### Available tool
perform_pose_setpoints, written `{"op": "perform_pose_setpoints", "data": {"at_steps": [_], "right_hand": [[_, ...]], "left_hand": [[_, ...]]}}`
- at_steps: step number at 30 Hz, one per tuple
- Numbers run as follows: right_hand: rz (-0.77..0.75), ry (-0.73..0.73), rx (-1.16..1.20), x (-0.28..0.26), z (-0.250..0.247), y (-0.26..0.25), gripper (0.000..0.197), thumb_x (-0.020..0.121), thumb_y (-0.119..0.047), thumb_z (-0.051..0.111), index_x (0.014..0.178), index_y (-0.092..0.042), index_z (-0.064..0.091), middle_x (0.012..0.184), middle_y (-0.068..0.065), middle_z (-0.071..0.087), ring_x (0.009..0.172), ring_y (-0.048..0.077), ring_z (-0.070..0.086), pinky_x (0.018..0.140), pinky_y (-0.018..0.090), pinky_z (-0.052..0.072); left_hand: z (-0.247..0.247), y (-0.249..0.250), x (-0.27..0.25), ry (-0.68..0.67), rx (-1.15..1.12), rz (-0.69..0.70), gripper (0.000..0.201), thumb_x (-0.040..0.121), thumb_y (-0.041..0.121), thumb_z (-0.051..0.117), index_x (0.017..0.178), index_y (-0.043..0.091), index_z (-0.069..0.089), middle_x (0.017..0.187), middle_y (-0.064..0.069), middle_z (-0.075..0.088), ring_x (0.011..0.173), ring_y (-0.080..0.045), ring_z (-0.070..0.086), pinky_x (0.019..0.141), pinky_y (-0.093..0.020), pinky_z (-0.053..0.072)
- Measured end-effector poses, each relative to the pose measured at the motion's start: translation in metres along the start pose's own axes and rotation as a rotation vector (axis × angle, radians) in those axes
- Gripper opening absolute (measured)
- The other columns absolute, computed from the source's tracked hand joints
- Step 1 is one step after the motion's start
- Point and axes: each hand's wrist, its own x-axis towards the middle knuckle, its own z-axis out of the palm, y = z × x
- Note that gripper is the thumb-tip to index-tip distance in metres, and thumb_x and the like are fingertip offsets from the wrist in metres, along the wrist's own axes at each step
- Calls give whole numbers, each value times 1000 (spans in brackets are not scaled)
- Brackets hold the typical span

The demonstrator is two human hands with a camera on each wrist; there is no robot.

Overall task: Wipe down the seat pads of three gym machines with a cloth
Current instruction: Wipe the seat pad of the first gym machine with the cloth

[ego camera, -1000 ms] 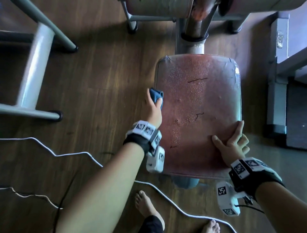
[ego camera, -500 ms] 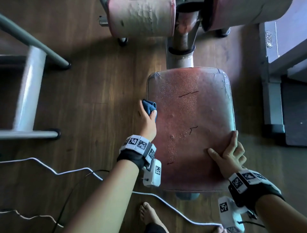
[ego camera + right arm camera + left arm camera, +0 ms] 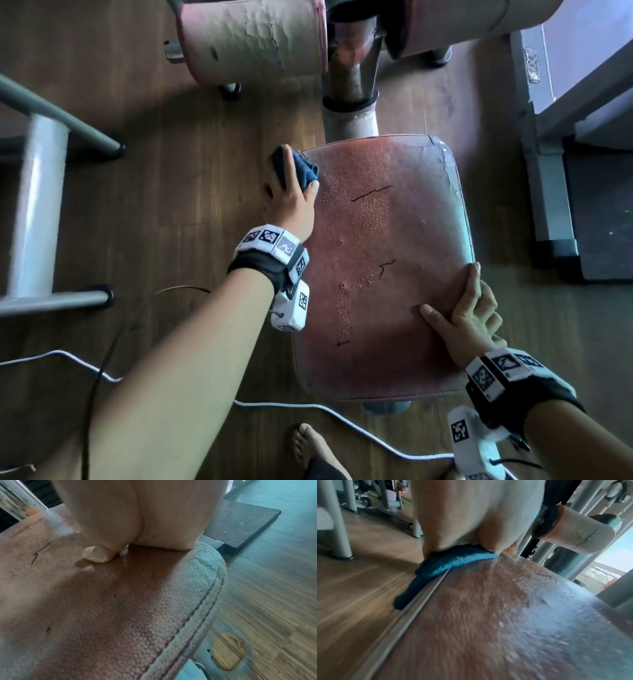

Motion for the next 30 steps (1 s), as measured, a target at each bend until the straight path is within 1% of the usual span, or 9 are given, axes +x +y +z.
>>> {"op": "perform_pose_setpoints", "data": {"at_steps": [1, 3, 7, 12, 15, 18, 22, 25, 30], "right_hand": [[0, 0, 1, 1, 0, 0, 108, 75, -66, 62, 132, -59, -30, 153, -11, -6, 139, 32, 12, 110, 58, 19], [9, -14, 3, 1, 0, 1, 108, 75, -66, 62, 132, -60, -30, 153, -12, -9, 140, 31, 8, 111, 58, 18], [7, -21, 7, 2, 0, 1, 108, 76, -65, 62, 132, -60, -30, 153, -13, -12, 142, 30, 5, 113, 58, 15], [15, -21, 3, 1, -2, -1, 108, 77, -63, 63, 136, -56, -28, 156, -9, -12, 143, 32, 4, 114, 57, 14], [6, -15, 17, 2, -1, -1, 108, 77, -62, 63, 139, -54, -25, 156, -6, -11, 143, 32, 3, 115, 56, 12], [-8, -5, 33, 2, 0, 1, 107, 77, -61, 64, 139, -54, -23, 157, -5, -10, 143, 34, 3, 116, 55, 11], [-30, 3, 68, 2, 2, 3, 105, 79, -59, 64, 141, -53, -21, 157, -2, -10, 142, 35, 3, 118, 50, 9], [-55, 34, 49, 3, 4, 5, 104, 80, -57, 63, 144, -49, -18, 158, 2, -9, 141, 37, 5, 116, 48, 9], [-66, 73, -7, 4, 7, 7, 103, 79, -62, 60, 146, -46, -17, 159, 5, -6, 142, 38, 10, 116, 49, 7]], "left_hand": [[1, 1, 5, 4, 88, 52, 73, 93, 57, 25, 154, 27, 0, 162, -11, -2, 143, -43, 18, 111, -58, 28], [5, -2, 8, -19, 206, 136, 73, 88, 59, 17, 154, 31, 2, 162, -8, -6, 144, -44, 13, 111, -61, 24], [4, -7, -7, -59, 283, 344, 65, 94, 51, 32, 153, 34, 11, 163, -2, -3, 146, -41, -1, 113, -65, 7], [6, -26, -44, -107, 334, 445, 66, 92, 51, 31, 152, 36, 9, 162, 1, 3, 146, -36, 2, 110, -66, 17], [0, -39, -72, -154, 341, 521, 68, 91, 48, 39, 152, 38, 10, 161, 3, 6, 147, -33, 3, 112, -64, 15], [-6, -50, -107, -182, 322, 595, 68, 90, 42, 50, 151, 38, 19, 158, 3, 16, 145, -31, 10, 115, -59, 13], [-7, -58, -144, -147, 334, 571, 67, 88, 45, 55, 147, 41, 25, 152, 10, 32, 134, -24, 29, 107, -52, 25], [-5, -59, -165, -73, 217, 485, 68, 87, 49, 57, 147, 37, 28, 146, 13, 39, 119, -20, 39, 98, -43, 33], [-6, -67, -226, -84, 60, 385, 69, 84, 57, 60, 145, 34, 39, 148, 14, 38, 118, -20, 39, 105, -37, 34]]}}
